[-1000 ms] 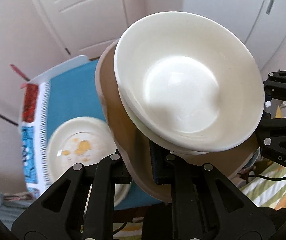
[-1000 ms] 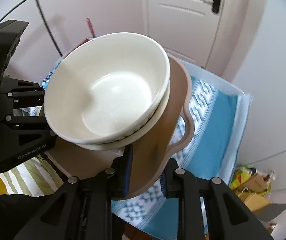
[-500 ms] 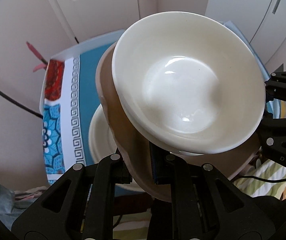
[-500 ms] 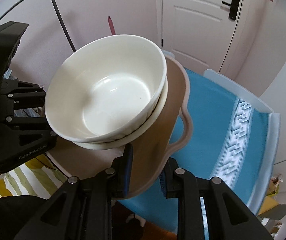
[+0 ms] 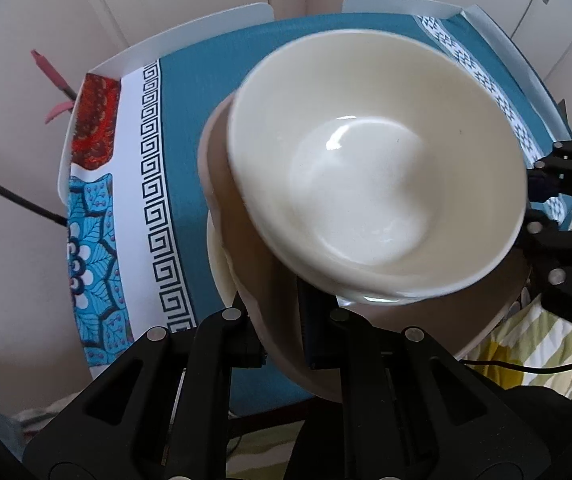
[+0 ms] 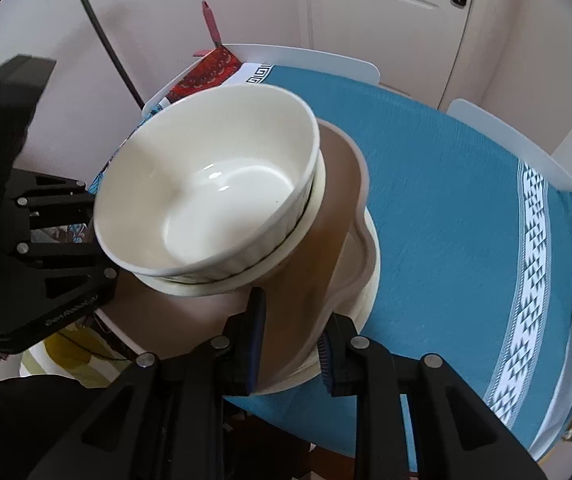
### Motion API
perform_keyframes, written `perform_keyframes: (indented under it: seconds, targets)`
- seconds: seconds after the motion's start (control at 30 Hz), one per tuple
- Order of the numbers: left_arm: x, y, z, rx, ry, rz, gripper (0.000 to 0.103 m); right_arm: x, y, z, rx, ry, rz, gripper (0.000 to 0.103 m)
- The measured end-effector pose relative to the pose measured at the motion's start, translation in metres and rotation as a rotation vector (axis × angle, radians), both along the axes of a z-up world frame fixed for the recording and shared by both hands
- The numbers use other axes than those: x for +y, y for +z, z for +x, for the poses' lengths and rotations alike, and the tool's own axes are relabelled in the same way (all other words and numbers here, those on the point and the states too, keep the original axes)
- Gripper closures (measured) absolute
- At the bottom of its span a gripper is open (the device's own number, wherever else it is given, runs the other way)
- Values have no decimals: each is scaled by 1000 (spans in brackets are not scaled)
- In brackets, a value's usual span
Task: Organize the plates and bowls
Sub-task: 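Lift the basin with both tools and lower it onto the plate stack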
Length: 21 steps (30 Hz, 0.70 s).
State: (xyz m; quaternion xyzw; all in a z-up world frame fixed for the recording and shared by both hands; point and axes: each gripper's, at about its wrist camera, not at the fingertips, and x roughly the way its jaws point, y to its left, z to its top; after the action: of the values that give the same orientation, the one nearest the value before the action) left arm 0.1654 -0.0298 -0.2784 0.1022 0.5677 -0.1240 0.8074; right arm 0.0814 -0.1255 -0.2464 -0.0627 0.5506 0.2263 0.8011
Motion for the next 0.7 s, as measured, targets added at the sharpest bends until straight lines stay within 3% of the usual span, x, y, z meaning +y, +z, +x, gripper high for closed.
perform_keyframes:
  seconds: [0.27,0.7]
  targets:
    - [0,-1,2,-4,-6,6,94,-1,0,-3,-3,-13,16,81]
    - [-5,-3,3,48,-3,19,91,-10,-4,4,78,-46,67,81]
